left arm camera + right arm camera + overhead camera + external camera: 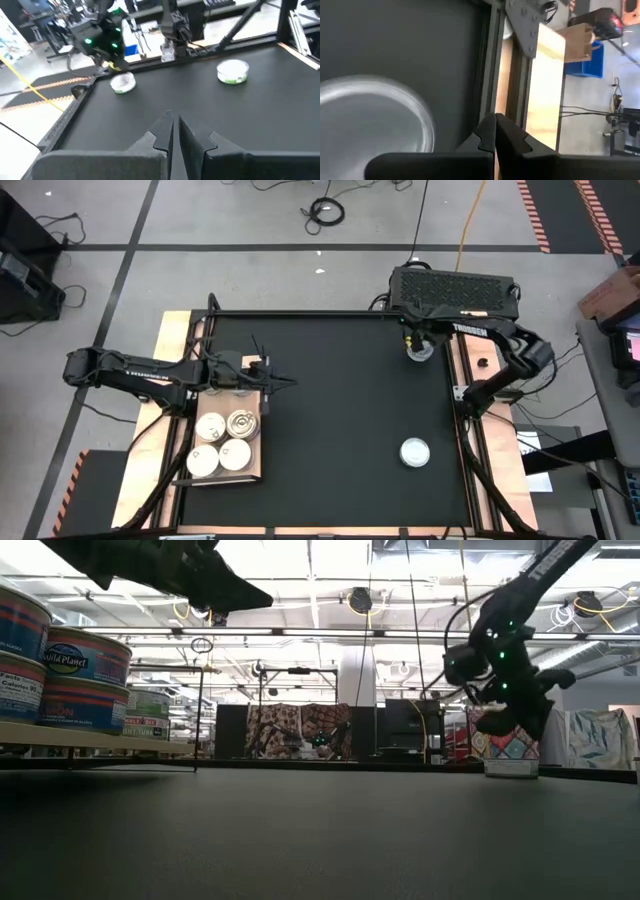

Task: Stack canned seafood by type on shelf
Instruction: Move the top green tuna can to the center of the table

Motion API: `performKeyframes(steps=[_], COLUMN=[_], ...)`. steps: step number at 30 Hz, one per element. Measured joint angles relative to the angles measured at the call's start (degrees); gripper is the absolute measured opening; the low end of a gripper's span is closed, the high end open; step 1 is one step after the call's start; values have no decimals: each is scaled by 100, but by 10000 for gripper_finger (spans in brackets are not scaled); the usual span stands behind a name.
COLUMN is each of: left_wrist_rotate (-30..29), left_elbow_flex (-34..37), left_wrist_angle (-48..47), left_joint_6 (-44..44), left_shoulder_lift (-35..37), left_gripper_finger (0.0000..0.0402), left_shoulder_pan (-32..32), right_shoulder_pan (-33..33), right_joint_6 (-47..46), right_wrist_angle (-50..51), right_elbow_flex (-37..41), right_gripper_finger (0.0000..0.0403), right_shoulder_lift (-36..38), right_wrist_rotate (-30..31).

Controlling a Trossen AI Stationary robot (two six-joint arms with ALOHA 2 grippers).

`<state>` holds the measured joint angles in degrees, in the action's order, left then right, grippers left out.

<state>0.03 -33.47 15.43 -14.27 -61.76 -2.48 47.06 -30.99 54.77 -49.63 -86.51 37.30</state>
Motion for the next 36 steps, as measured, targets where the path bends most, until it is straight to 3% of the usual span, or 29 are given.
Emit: performKeyframes(steps=[7, 14, 21, 27, 36], left_wrist_rotate=[154, 188, 188, 188, 189], left_elbow_flex=[0, 0, 0, 0, 0], left_wrist_angle=[-159, -150, -139, -137, -139], left_joint_6=[1, -10, -17, -17, -118], left_shoulder_lift=[0, 0, 0, 0, 0], left_gripper_finger=[33, 33, 33, 33, 33], left_shoulder_pan=[35, 37, 37, 37, 37], right_shoulder_pan=[56, -55, -744, -1466, -2611], right_joint_6=[-106, -26, 24, -115, -256], right_wrist_angle=[-206, -549, -1038, -1854, -2494], right_elbow_flex=[-4, 67, 72, 72, -82], right_gripper_finger=[0, 0, 0, 0, 0], right_shoulder_lift=[-606, -994, -869, -808, -806], right_wrist_rotate=[-45, -456, -1043, -2114, -2423])
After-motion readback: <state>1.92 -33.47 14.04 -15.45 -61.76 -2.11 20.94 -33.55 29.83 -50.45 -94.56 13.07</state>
